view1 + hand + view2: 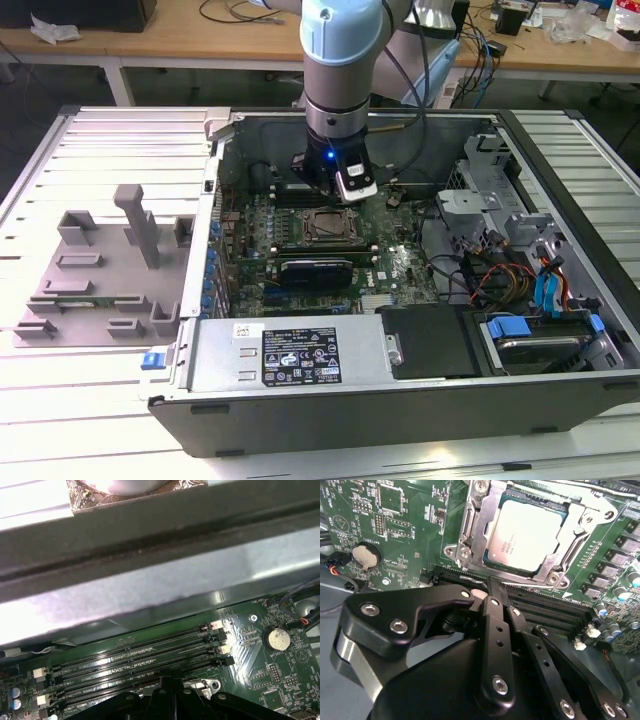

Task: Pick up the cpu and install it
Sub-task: 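Install the first cpu locking lever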

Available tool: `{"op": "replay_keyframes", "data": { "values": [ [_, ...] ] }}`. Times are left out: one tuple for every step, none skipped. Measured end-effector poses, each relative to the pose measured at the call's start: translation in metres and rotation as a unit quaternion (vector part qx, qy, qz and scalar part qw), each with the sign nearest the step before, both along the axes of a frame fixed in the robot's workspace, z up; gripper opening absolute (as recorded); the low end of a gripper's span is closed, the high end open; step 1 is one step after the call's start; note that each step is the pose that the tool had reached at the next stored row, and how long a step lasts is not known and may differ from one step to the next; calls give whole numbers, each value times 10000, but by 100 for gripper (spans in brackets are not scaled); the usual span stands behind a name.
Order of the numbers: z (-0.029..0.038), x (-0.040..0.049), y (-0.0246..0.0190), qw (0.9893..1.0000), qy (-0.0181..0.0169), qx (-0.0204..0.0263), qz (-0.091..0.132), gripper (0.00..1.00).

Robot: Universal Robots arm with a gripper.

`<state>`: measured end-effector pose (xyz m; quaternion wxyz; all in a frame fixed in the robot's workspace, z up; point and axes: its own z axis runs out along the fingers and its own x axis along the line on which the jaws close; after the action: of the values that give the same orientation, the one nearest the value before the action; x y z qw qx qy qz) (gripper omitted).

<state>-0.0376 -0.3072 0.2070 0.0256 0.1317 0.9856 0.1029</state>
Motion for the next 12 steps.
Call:
{"op": "replay_keyframes", "data": {
  "values": [
    [1, 0, 8, 10000, 0, 17, 0, 11],
    [1, 0, 18, 10000, 0, 28, 0, 11],
    [2, 0, 27, 10000, 1, 34, 0, 11],
    [1, 0, 32, 10000, 0, 39, 0, 11],
    [1, 0, 36, 10000, 0, 42, 0, 11],
    [2, -1, 38, 10000, 0, 42, 1, 11],
    [1, -2, 39, 10000, 0, 43, 0, 11],
    [-7, -5, 40, 10000, -1, 44, -2, 11],
    [-15, -6, 39, 10000, 0, 43, -2, 11],
    [-25, -6, 39, 10000, 0, 43, -3, 11],
    [-37, -7, 38, 10000, 0, 42, -5, 11],
    [-47, -8, 35, 10000, 1, 42, -7, 11]
  ]
}}
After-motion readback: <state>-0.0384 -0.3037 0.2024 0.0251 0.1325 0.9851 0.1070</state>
